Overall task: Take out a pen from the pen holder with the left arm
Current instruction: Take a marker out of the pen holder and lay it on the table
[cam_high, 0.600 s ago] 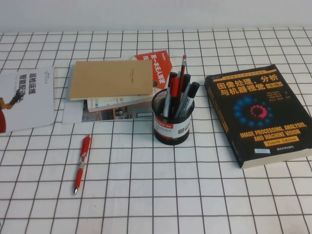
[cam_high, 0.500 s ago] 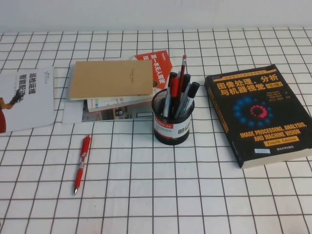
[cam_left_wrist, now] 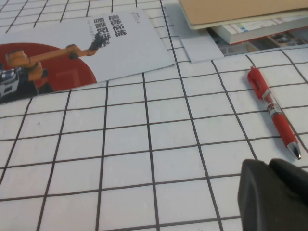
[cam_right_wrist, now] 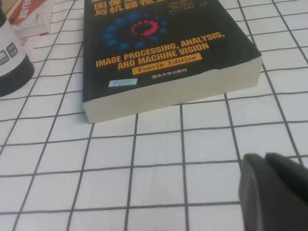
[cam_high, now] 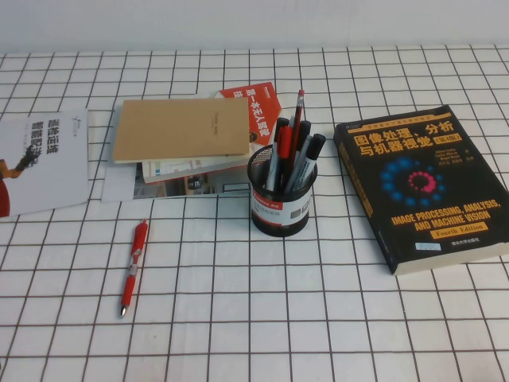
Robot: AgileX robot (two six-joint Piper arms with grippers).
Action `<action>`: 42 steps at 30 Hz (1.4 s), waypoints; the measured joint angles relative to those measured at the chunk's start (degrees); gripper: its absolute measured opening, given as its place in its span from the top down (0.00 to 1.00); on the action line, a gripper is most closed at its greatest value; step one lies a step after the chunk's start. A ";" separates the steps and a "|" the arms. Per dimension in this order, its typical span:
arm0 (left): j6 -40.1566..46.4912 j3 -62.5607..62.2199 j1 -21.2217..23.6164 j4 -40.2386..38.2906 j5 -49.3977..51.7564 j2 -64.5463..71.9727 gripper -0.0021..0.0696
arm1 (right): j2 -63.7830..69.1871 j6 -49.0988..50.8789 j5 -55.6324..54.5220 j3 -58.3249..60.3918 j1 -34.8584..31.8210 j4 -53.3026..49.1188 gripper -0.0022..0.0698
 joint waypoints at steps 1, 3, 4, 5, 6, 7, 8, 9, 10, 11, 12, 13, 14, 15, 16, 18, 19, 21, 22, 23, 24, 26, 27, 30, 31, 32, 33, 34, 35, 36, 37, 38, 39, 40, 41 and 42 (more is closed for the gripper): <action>0.00 0.00 0.00 0.00 0.00 0.00 0.97 | 0.00 0.00 0.00 0.00 0.00 0.00 0.99; 0.00 0.00 0.00 0.00 0.00 0.00 0.97 | 0.00 0.00 0.00 0.00 0.00 0.00 0.99; 0.00 0.00 0.00 0.00 0.00 0.00 0.97 | 0.00 0.00 0.00 0.00 0.00 0.00 0.99; 0.00 0.00 0.00 0.00 0.00 0.00 0.97 | 0.00 0.00 0.00 0.00 0.00 0.00 0.99; 0.00 0.00 0.00 0.00 0.00 0.00 0.97 | 0.00 0.00 0.00 0.00 0.00 0.00 0.99; 0.00 0.00 0.00 0.00 0.00 0.00 0.97 | 0.00 0.00 0.00 0.00 0.00 0.00 0.99; 0.00 0.00 0.00 0.00 0.00 0.00 0.97 | 0.00 0.00 0.00 0.00 0.00 0.00 0.99; 0.00 0.00 0.00 0.12 0.00 0.00 0.97 | 0.00 0.00 0.00 0.00 0.00 0.00 0.99; 0.00 0.00 0.00 0.24 0.00 0.00 0.97 | 0.00 0.00 0.00 0.00 0.00 0.00 0.99; 0.00 0.00 0.00 0.24 -0.15 0.00 0.97 | 0.00 0.00 0.00 0.00 0.00 0.00 0.99; -0.10 0.00 0.00 -0.23 -0.71 0.00 0.97 | 0.00 0.00 0.00 0.00 0.00 0.00 0.99; -0.22 0.00 0.00 -1.39 -1.61 0.00 0.97 | 0.00 0.00 0.00 0.00 0.00 0.00 0.99; -0.70 0.00 0.00 -3.18 -3.20 0.00 0.97 | 0.00 0.00 0.00 0.00 0.00 0.00 0.99; -1.40 0.00 0.00 -5.51 -5.17 0.00 0.97 | 0.00 0.00 0.00 0.00 0.00 0.00 0.99; -2.00 0.00 0.00 -7.66 -7.31 0.00 0.97 | 0.00 0.00 0.00 0.00 0.00 0.00 0.99; -3.19 0.00 0.00 -12.54 -10.58 0.00 0.97 | 0.00 0.00 0.00 0.00 0.00 0.00 0.99; -3.98 0.00 0.00 -14.79 -12.69 0.00 0.97 | 0.00 0.00 0.00 0.00 0.00 0.00 0.99; -4.81 0.00 0.00 -18.10 -15.42 0.00 0.97 | 0.00 0.00 0.00 0.00 0.00 0.00 0.99; -5.42 0.00 0.00 -19.48 -16.32 0.00 0.97 | 0.00 0.00 0.00 0.00 0.00 0.00 0.99; -6.43 0.00 0.00 -21.06 -16.91 0.00 0.97 | 0.00 0.00 0.00 0.00 0.00 0.00 0.99; -7.96 0.00 0.00 -22.98 -17.52 0.00 0.97 | 0.00 0.00 0.00 0.00 0.00 0.00 0.99; -12.99 0.00 0.00 -27.94 -18.34 0.00 0.97 | 0.00 0.00 0.00 0.00 0.00 0.00 0.99; -16.26 0.00 0.00 -31.22 -18.61 0.00 0.97 | 0.00 0.00 0.00 0.00 0.00 0.00 0.99; -21.06 0.00 0.00 -36.66 -19.48 0.00 0.97 | 0.00 0.00 0.00 0.00 0.00 0.00 0.99; -21.22 0.00 0.00 -36.77 -20.03 0.00 0.97 | 0.00 0.00 0.00 0.00 0.00 0.00 0.99; -21.22 0.00 0.00 -36.89 -20.74 0.00 0.97 | 0.00 0.00 0.00 0.00 0.00 0.00 0.99; -21.22 0.00 0.00 -37.14 -21.50 0.00 0.97 | 0.00 0.00 0.00 0.00 0.00 0.00 0.99; -21.22 0.00 0.00 -37.36 -21.89 0.00 0.97 | 0.00 0.00 0.00 0.00 0.00 0.00 0.99; -21.22 0.00 0.00 -38.08 -22.43 0.00 0.97 | 0.00 0.00 0.00 0.00 0.00 0.00 0.99; -21.22 0.00 0.00 -39.30 -22.73 0.00 0.97 | 0.00 0.00 0.00 0.00 0.00 0.00 0.99; -21.22 0.00 0.00 -39.99 -23.00 0.00 0.97 | 0.00 0.00 0.00 0.00 0.00 0.00 0.99; -21.22 0.00 0.00 -40.15 -23.13 0.00 0.97 | 0.00 0.00 0.00 0.00 0.00 0.00 0.99; -21.11 0.00 0.00 -40.15 -23.25 0.00 0.97 | 0.00 0.00 0.00 0.00 0.00 0.00 0.99; -20.73 0.00 0.00 -40.15 -23.25 0.00 0.97 | 0.00 0.00 0.00 0.00 0.00 0.00 0.99; -20.31 0.00 0.00 -39.49 -23.25 0.00 0.97 | 0.00 0.00 0.00 0.00 0.00 0.00 0.99; -19.38 -0.12 0.00 -38.70 -23.03 0.00 0.97 | 0.00 0.00 0.00 0.00 0.00 0.00 0.99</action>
